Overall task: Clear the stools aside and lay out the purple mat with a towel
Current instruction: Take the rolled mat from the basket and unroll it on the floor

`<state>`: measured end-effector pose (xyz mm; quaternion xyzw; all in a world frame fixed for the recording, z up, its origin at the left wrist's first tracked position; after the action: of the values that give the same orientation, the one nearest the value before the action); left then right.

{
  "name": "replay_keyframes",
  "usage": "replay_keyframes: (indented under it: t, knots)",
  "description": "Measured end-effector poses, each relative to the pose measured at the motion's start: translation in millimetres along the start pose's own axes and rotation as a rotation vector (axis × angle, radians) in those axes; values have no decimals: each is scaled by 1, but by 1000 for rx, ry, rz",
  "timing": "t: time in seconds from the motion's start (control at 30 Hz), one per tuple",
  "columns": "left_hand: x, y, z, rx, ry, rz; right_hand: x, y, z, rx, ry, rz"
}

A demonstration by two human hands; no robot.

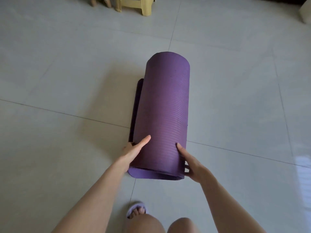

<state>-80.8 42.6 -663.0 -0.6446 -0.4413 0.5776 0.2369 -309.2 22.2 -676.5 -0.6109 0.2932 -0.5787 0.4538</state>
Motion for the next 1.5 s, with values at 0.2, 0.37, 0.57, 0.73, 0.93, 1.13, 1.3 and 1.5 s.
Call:
replay_keyframes:
  t: [0.2, 0.37, 0.57, 0.73, 0.93, 1.13, 1.3, 1.5]
  knots:
    - [16, 31, 4, -67, 1, 30, -27, 55, -38, 22, 15, -7]
    - [24, 52, 9, -118, 26, 130, -38, 78, -38, 58, 122, -102]
    - [11, 38, -2, -294, 104, 244, -23, 63, -55, -203, 61, -227]
    - [-18, -2, -2, -478, 166, 399, 21, 21, -68, -447, -140, -372]
    - [-89, -58, 4, -596, 226, 628, 94, -47, -72, -702, -533, -583]
    - [-139, -114, 1, -866, 677, 796, 143, -114, -58, -953, -820, -757]
    - [-156, -136, 7, -989, 981, 888, 141, -108, -51, -970, -892, -752]
    - [-86, -63, 9, -847, 952, 646, 70, -37, -62, -856, -837, -525]
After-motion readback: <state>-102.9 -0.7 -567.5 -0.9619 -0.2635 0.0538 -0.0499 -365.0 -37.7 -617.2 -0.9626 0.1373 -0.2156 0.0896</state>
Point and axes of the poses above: each hand's wrist, its own y-axis towards the middle knuckle, its own z-axis out of the palm, x = y × z, the point moved 6 cm from there along y, towards the middle knuckle, and after that the axes turned 3 degrees about -x, right-handed, at the moved point
